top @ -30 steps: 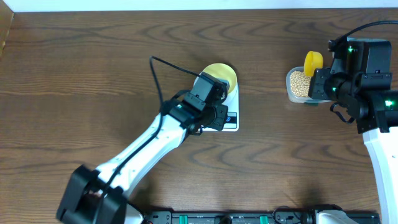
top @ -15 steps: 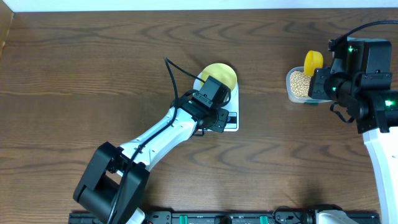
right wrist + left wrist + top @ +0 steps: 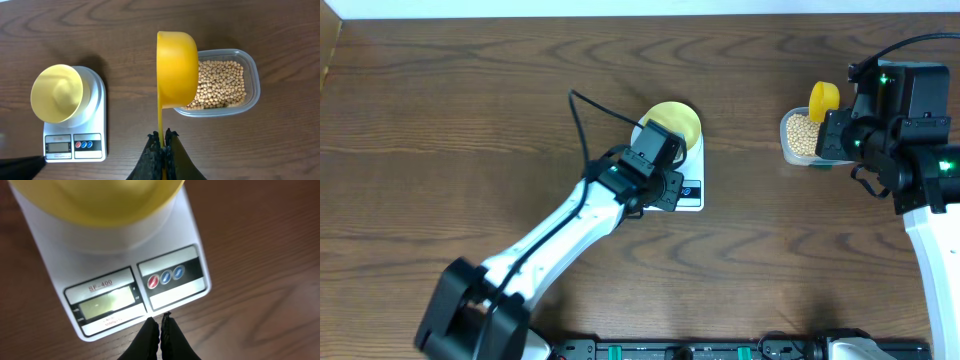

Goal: Scoop item into bowl and weigh 50g on scale
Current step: 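Lower the left gripper tip toward the scale's TARE button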

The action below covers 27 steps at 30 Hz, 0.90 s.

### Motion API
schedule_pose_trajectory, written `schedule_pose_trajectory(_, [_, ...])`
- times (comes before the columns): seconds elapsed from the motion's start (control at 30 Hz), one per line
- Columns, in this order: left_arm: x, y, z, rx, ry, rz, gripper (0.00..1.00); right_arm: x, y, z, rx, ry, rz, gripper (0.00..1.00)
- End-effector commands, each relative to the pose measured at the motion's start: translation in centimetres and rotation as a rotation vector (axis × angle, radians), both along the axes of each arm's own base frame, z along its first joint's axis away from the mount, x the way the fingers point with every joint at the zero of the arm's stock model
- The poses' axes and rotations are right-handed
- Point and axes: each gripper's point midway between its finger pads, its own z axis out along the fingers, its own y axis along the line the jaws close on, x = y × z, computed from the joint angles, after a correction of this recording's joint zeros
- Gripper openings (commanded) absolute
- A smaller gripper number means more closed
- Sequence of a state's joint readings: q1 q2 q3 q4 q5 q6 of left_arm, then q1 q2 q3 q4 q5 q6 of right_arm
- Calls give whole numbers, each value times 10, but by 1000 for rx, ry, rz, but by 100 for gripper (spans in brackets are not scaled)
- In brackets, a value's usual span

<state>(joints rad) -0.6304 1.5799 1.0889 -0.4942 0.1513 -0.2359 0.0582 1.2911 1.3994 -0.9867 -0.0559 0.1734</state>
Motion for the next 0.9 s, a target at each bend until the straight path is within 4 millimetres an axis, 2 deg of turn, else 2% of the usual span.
schedule_pose_trajectory(0.0, [-5,5,4,-1,-11,8,7,-1,0,3,-10,-11,11,1])
schedule_pose_trajectory(0.2, [-20,11,-22,-9,39,21,7,0,0,1,-10,-4,11,1])
schedule_pose_trajectory(0.4, [-9,-11,-15,-125,-30,-13,7,1,0,0,-10,1,11,1])
schedule_pose_trajectory(0.57, [-4,-14,-14,-134,-53,-12,7,1,0,0,-10,1,11,1])
schedule_pose_trajectory(0.87, [-6,-13,-43,-90,9,-11,7,1,0,0,-9,1,11,1])
